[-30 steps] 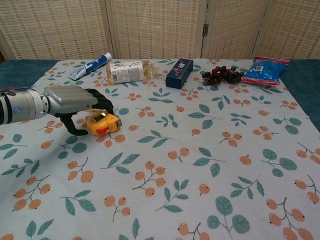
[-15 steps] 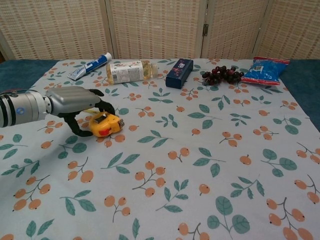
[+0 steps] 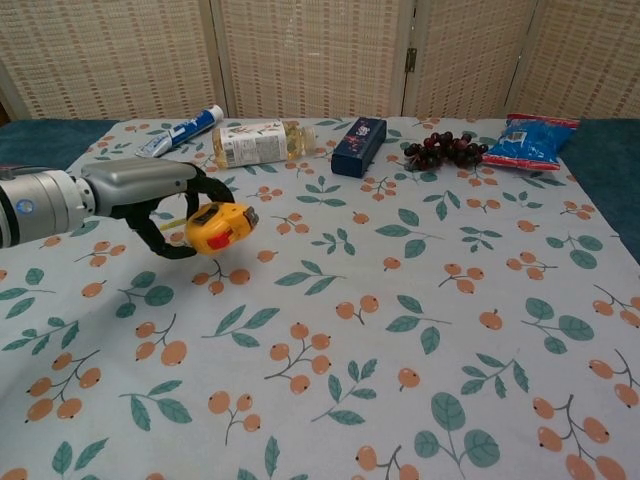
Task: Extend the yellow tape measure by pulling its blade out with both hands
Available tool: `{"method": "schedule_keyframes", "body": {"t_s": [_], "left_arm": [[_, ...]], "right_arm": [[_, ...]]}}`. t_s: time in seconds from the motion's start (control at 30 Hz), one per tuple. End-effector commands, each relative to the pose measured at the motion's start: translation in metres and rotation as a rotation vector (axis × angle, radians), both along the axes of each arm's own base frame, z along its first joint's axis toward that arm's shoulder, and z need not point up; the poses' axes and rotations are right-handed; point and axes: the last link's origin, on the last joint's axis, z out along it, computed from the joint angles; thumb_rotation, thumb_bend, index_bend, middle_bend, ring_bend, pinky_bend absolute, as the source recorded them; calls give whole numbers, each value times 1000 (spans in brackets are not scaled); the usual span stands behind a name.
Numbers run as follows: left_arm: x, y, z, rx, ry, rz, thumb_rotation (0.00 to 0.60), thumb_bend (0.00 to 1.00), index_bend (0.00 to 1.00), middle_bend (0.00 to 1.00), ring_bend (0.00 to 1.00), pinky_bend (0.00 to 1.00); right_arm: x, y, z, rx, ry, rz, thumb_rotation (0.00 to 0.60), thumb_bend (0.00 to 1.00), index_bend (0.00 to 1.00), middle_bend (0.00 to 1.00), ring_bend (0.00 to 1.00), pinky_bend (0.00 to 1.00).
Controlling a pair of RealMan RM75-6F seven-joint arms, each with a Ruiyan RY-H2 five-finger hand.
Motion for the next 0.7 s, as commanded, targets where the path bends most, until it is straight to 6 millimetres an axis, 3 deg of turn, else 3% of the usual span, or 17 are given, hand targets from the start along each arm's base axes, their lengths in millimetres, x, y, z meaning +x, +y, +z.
{"method": "schedule_keyframes", "body": {"t_s": [0.03,0.37,0.7], "left_arm": [[20,-11,23,54,-38,36,600,404,645,586,445,82],[74,-41,34,83,-118,29,600,404,648,588,458,75],[101,-49,28,100,-153,40,600,405,652,593,462,72]], "right_arm": [[32,-20,-19,51,-21,80,600,244,236,125,103,58],[106,-64,-80,208,-56,172,600,244,364,92,110,58],[140,-84,-115,288,-89,154,600,244,401,93,117,57]]}}
